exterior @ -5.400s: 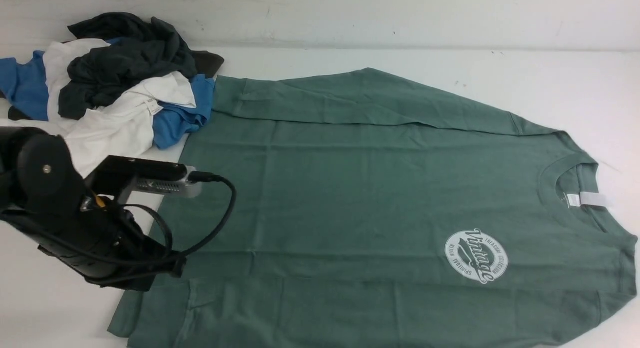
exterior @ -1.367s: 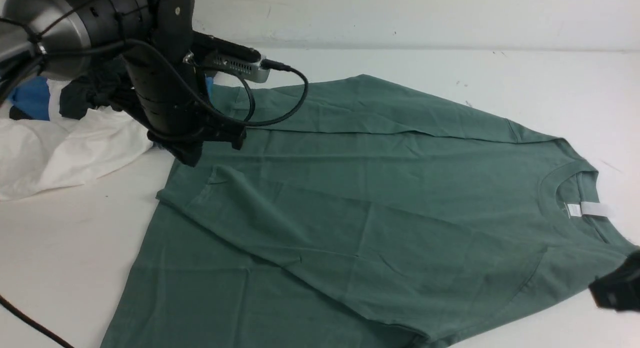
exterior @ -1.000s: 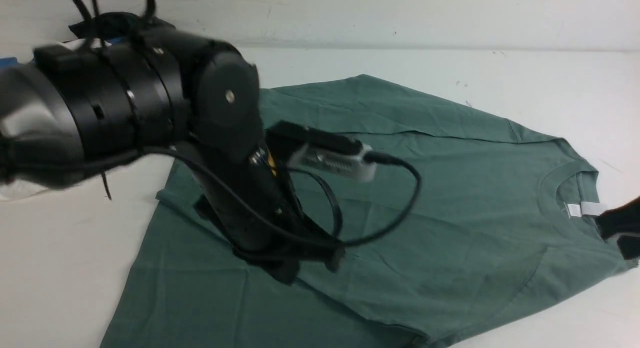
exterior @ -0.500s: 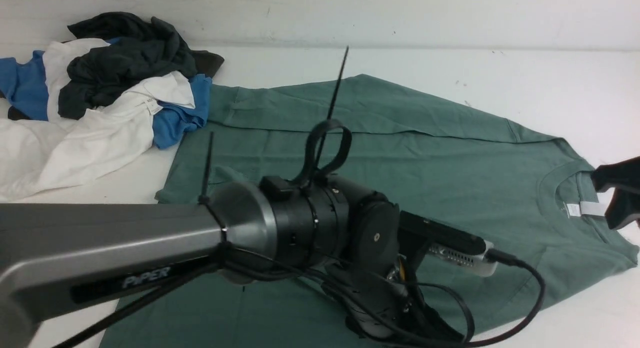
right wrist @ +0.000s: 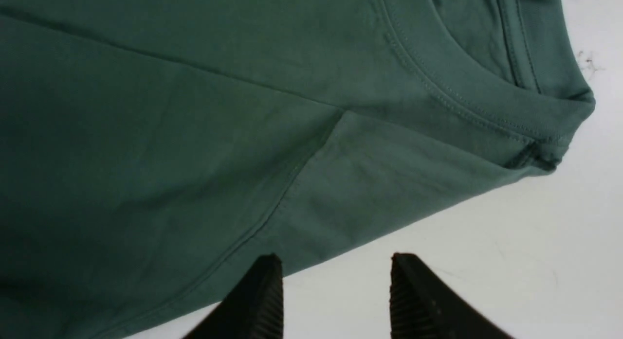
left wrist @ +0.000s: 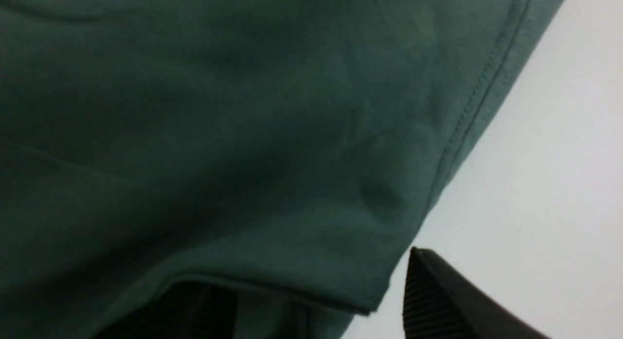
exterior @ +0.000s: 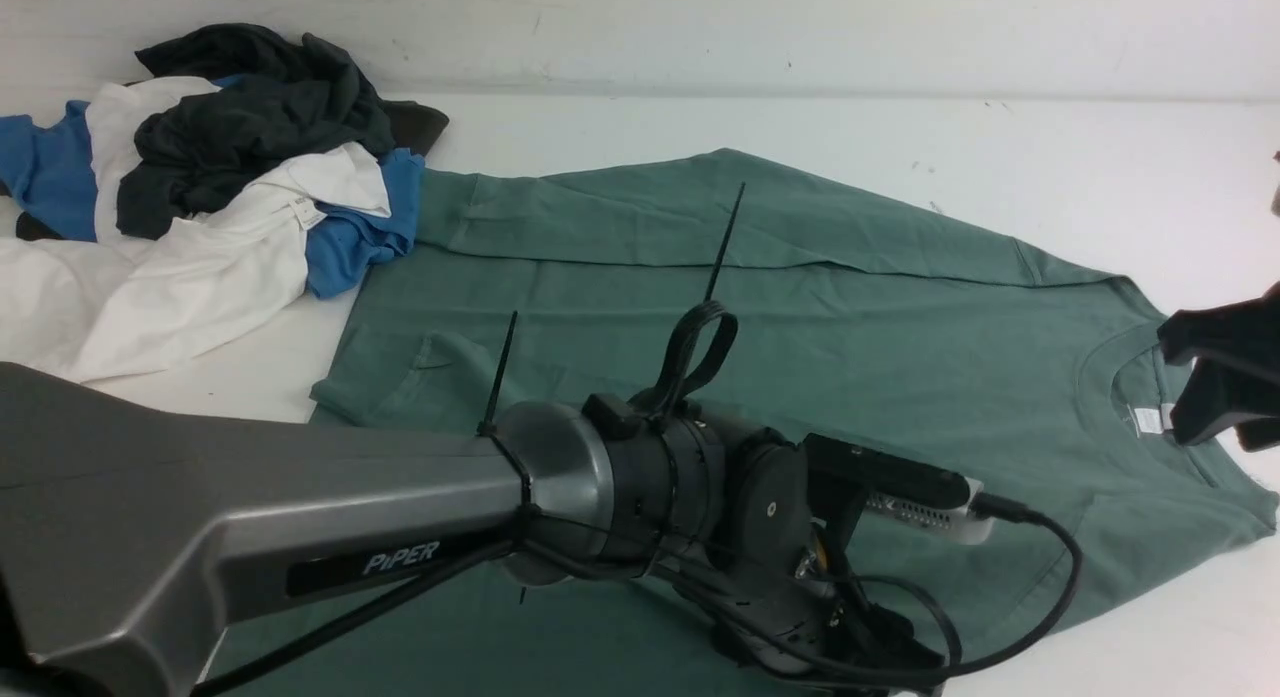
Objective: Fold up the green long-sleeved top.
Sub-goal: Use the left arm to clamp the cuff farthest from it
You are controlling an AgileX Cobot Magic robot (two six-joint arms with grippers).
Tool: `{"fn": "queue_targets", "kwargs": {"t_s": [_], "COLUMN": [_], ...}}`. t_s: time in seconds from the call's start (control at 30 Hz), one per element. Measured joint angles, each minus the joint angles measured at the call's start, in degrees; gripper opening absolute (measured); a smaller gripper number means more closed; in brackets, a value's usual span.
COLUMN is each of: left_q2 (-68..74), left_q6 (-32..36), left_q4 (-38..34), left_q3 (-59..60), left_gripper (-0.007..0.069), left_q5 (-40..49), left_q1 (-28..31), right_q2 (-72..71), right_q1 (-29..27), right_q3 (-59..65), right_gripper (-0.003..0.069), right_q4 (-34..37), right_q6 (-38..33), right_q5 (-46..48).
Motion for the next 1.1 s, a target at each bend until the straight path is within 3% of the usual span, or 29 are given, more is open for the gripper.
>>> {"fn": "queue_targets", "kwargs": {"t_s": [0.23,0.37,0.5,0.77,1.1], "left_q2": [-0.11,-0.24,-1.47,-2.78,-2.78], "left_q6": [0.07,0.12,2.11,4.59,6.58], "left_q4": [-2.06,-3.15,-4.7,-9.68,-11.36], "left_q3": [0.0,0.0,0.0,0.0,0.0], "left_gripper": [0.0348,0.0204,0.0048,0.0016,0.0016], "left_q5": [-0.84,-0.86,-0.55,5.17,8.41], "left_q1": [-0.07,-0.16,-0.2,-0.2,-0.2], "right_q2": [0.0,0.0,1.13,8.68,17.26], "right_q1": [0.0,0.0,0.0,0.0,0.0], "right_q3": [0.0,0.0,-0.06,-0.06,-2.99], "right_gripper": [0.029,0.03,0.0354,0.049,0.0511], "right_q4": [0.31,0.25,0.06,-0.5,-0.52], "right_q6": [-0.34,-0.87,-1.74,-2.15,-4.44], "right_q5": [-1.32,-3.26,-5.19,-6.02,-6.12]}}
